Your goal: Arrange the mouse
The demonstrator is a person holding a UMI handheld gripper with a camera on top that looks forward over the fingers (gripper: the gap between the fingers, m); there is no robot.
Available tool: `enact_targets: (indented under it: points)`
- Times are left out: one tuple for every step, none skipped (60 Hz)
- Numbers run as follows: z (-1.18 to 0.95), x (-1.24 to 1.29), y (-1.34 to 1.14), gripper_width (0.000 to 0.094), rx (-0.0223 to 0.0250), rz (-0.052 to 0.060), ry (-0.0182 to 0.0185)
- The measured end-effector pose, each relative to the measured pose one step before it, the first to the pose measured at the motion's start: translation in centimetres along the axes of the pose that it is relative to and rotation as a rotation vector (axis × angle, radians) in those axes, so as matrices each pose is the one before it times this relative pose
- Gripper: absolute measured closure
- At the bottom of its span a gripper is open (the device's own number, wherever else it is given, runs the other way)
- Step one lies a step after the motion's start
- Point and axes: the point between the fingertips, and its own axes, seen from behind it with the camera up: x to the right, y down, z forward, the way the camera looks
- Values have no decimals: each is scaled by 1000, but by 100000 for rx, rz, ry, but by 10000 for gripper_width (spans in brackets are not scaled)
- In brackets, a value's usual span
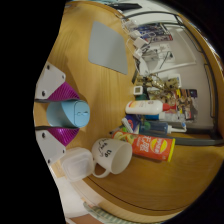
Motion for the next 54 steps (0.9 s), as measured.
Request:
enact_targets:
  points:
    - [-133, -16, -257, 629, -121, 365, 629]
    - [-196, -64, -459, 629, 302, 633, 423]
    - [-273, -6, -701, 630, 906, 1072, 782]
    - [-303, 1, -827, 627, 1090, 962, 946]
    - [-370, -71, -948, 629, 1154, 415, 769]
    - [-400, -76, -1268, 628, 1288, 70, 590]
    - [-460, -208, -1077, 627, 1863, 287, 825]
    - [-438, -70, -1326, 628, 2001, 276, 1103]
    - [-407, -140, -1355, 628, 1884, 62, 1016]
    - [-409, -228, -1395, 627, 1890, 24, 679]
    - [-401, -332, -1451, 627, 2056, 134, 381]
    - [-378, -400, -1457, 627, 2157, 331, 304]
    - [-346, -518, -1411, 626, 1938, 388, 92]
    - [-317, -531, -1337, 626, 1750, 181, 111]
    - [-97, -431, -1538, 626, 1605, -181, 135]
    - [-421, -651, -1348, 627, 1762, 47, -105]
    - [-260, -666, -1276, 626, 1682, -153, -241]
    - [-229, -730, -1202, 626, 1646, -181, -265]
    - [-173, -740, -1107, 627, 1548, -335, -366]
    - [-142, -766, -983, 627, 1309, -395, -386]
    - [-76, -830, -879, 627, 1119, -401, -422]
    - [-19, -866, -805, 627, 1008, -320, -552]
    - [-19, -935, -698, 628, 898, -161, -722]
    - [423, -1022, -501, 627, 920, -293, -701]
    - [88, -986, -421, 627, 612, -11, -815]
    - [90, -997, -388, 627, 126, -59, -652]
    - [217, -974, -169, 627, 6, -361, -775]
    - [279, -959, -20, 626, -235, -362, -767]
    - [317, -981, 70, 626, -341, -310, -722]
    - [347, -983, 146, 627, -419, -247, -701]
    - [401, -983, 240, 627, -586, -168, -802]
    - [456, -983, 344, 628, -847, -48, -858]
    - [584, -801, 674, 628, -758, 84, -1435]
    - [557, -1082, 498, 628, -1700, 393, -726]
    - [592, -934, 608, 628, -1464, 256, -987]
    - [608, -882, 631, 628, -1444, 165, -933]
    - [608, -806, 662, 628, -1344, 92, -762]
    - [589, -703, 701, 627, -1287, -17, -626]
    - [604, -654, 735, 626, -1272, -218, -450]
    - [642, -601, 761, 625, -1243, -427, -405]
    - [668, -265, 956, 626, -706, -799, -1070]
    - [574, -693, 691, 627, -1886, -417, 47]
    - [610, -514, 776, 628, -1518, -327, -343]
    - [607, -505, 783, 621, -1552, -211, -452]
    - [579, -459, 759, 620, -1588, -173, -421]
    - [579, -417, 726, 621, -1448, -168, -426]
    - [553, -352, 703, 620, -1376, -161, -309]
    - [647, -8, 761, 620, -708, -471, -1173]
    - [540, -340, 591, 621, -1113, -142, -260]
    - [391, -432, 498, 619, -1419, -105, 96]
    - [518, -109, 592, 620, -900, -350, -215]
    - [419, -167, 484, 620, -1024, -214, -52]
    - [392, -155, 449, 620, -874, -92, -41]
    - [351, -122, 430, 620, -857, -34, 17]
